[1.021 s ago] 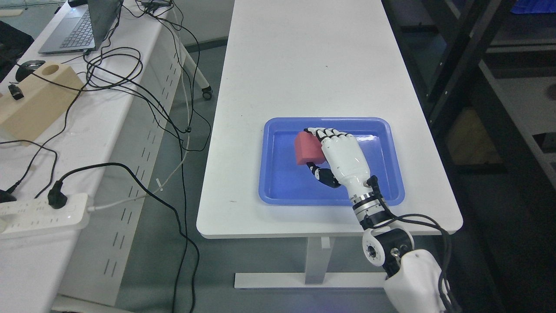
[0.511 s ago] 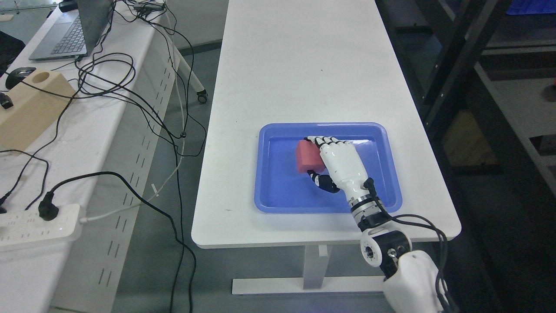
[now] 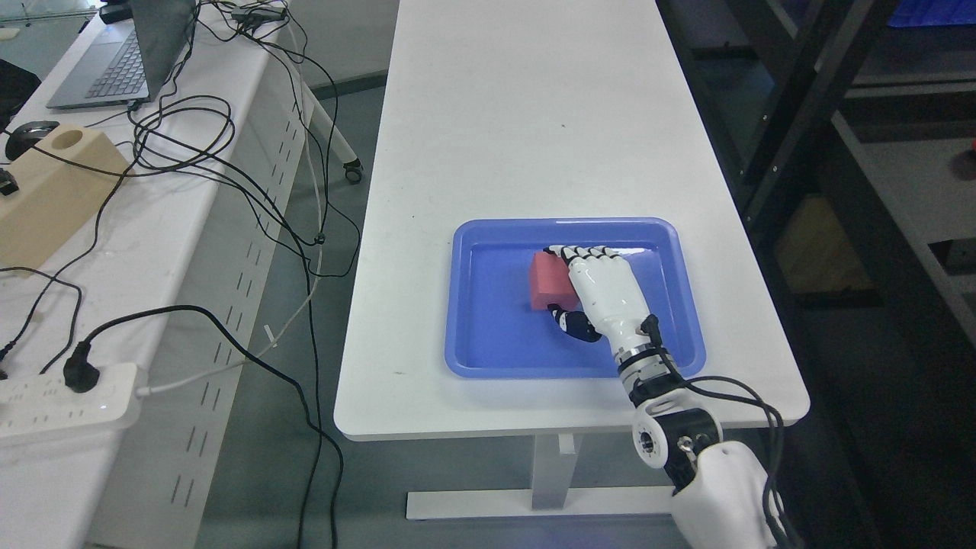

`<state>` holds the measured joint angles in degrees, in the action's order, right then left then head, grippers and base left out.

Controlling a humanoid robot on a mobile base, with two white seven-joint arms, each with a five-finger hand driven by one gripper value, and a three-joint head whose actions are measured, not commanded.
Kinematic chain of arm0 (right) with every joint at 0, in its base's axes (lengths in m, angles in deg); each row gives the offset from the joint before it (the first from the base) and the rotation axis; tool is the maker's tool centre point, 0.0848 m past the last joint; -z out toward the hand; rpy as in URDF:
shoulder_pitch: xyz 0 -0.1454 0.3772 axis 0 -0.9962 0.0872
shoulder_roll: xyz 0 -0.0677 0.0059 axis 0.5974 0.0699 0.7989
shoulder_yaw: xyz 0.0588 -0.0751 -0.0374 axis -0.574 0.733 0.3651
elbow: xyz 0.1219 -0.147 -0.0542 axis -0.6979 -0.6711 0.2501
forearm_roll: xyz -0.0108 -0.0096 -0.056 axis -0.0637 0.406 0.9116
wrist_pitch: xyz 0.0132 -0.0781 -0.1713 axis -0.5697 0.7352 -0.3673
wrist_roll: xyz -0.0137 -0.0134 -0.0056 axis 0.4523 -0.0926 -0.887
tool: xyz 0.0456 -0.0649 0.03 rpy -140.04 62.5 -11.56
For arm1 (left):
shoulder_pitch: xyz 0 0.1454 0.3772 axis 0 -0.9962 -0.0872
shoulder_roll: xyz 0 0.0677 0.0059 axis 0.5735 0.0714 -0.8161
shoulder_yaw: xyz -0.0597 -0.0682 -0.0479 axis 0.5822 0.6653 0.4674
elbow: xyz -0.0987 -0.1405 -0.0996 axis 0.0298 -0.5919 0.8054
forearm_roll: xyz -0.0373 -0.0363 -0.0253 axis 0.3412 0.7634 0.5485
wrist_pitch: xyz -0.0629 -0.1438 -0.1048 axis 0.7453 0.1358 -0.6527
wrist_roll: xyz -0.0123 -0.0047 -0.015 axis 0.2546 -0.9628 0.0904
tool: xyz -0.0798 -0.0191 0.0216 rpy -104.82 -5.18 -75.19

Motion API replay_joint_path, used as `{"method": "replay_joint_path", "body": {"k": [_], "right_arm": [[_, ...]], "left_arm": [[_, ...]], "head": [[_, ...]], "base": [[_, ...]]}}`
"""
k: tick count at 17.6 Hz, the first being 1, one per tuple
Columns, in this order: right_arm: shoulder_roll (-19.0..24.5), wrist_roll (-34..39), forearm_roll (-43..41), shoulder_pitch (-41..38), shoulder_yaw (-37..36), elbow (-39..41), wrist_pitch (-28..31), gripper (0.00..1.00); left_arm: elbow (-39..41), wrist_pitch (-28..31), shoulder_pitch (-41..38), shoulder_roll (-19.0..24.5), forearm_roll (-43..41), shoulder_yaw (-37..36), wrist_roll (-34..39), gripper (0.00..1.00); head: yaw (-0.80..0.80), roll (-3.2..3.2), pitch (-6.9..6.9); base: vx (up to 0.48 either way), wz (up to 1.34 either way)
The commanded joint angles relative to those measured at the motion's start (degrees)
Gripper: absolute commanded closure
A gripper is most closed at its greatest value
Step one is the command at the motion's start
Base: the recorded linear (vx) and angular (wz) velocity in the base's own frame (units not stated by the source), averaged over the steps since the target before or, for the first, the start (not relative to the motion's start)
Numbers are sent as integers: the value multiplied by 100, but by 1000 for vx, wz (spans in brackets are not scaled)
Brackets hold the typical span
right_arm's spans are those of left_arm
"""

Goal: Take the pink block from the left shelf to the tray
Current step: 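Open the right hand to release the pink cube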

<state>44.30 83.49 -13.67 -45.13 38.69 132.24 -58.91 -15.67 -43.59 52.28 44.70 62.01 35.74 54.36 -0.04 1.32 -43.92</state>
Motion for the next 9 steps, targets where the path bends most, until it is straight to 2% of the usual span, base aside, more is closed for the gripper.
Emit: {"method": "replay_joint_path", "body": {"k": [1,9], "right_arm": [[-100,17,-432,-28,-35,-31,129,30],[-100,-1,-688,-115,-97,13,129,20]], "left_arm": [[100,-4,0,100,0,0,2,0],[100,5,0,100,0,0,2,0]], "head": [[0,0,0],[0,0,0]], "base": [[0,0],[0,0]]}}
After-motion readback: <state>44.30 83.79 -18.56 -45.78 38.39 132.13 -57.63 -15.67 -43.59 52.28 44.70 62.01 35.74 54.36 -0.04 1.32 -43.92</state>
